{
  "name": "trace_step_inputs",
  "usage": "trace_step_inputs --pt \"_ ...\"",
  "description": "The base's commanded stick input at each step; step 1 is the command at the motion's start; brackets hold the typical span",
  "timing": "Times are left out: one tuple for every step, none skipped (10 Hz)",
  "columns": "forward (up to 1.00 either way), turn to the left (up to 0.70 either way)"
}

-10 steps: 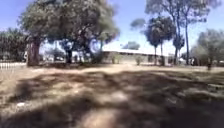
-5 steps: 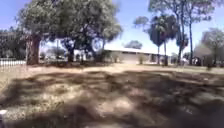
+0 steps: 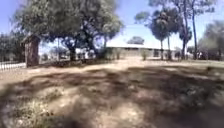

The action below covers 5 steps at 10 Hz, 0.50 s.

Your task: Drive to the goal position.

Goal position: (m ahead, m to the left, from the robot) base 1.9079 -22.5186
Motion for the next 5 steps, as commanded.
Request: trace_step_inputs --pt "0.7 0.0" --pt "0.7 0.0" --pt "0.7 0.0" --pt "0.7 0.0" --pt "0.7 0.0"
